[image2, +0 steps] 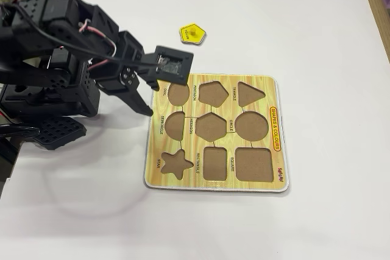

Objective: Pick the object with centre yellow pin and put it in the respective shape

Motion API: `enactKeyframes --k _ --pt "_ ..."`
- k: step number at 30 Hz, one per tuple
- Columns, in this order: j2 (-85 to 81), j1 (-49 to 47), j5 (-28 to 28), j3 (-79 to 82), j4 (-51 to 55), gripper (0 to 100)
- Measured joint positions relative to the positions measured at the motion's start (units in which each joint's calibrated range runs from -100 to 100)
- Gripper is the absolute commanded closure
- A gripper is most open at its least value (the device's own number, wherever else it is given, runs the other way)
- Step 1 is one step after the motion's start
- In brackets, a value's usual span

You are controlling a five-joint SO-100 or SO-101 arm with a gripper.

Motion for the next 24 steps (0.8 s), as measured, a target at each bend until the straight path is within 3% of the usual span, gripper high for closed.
enactKeyframes --k 9,13,24 --pt "16.1 -0.2 0.0 -25.2 18.3 81" --pt "25.1 -4.9 0.0 -39.6 25.3 81" --pt "46.1 -21.3 -0.1 -58.7 26.1 81"
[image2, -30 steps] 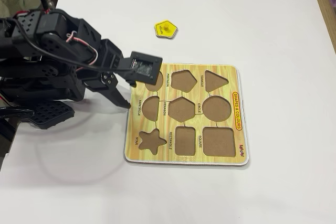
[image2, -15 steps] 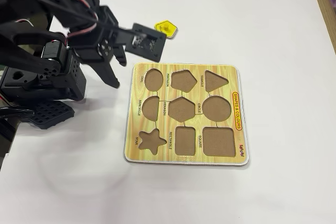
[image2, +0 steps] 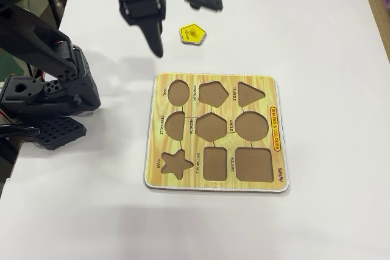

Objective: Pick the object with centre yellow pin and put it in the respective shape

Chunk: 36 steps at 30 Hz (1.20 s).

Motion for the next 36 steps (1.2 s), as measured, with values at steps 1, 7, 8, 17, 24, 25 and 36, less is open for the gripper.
enactKeyframes --k 1,7,8,17,24,25,36 --pt "0.8 -1.6 0.0 -1.1 0.0 81" --pt "7.7 -12.2 -0.2 -6.9 0.0 81" --pt "8.8 -13.4 -0.2 -8.1 0.0 81" --pt "19.6 -22.2 -0.2 -19.2 0.0 81" --pt "27.8 -24.1 -0.2 -26.6 -2.3 81" --pt "29.0 -24.1 -0.2 -26.9 -4.5 81" --pt "38.1 -24.1 -1.7 -26.9 -24.9 81"
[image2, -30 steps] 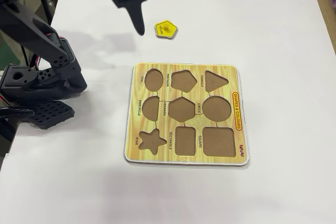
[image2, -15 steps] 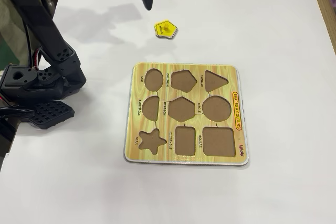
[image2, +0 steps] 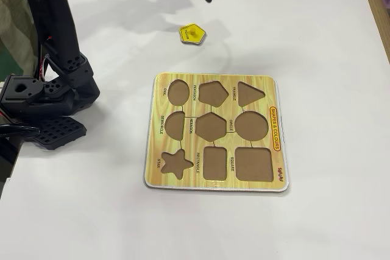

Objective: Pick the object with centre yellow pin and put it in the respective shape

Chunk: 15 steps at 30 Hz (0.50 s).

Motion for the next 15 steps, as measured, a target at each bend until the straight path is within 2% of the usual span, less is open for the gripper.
enactKeyframes --k 6,15 --pt "3.4 0.0 -7.6 0.0 -0.3 81" --pt "6.1 0.3 -12.3 0.0 -0.3 81"
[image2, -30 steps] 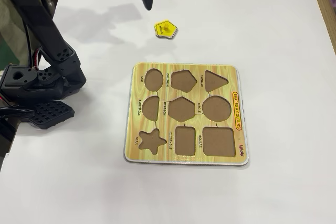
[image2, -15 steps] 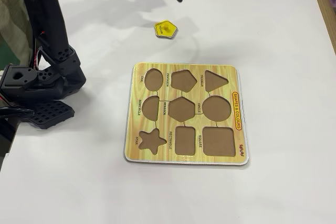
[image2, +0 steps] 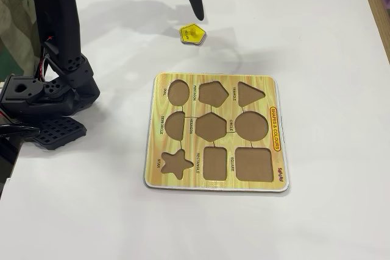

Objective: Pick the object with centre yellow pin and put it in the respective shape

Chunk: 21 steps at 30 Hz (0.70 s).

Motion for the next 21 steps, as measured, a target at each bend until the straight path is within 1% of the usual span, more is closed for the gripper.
enactKeyframes --k 11,21 --pt "4.5 4.1 -0.3 0.0 -0.3 81" --pt "7.1 4.5 -0.3 0.0 -0.3 81"
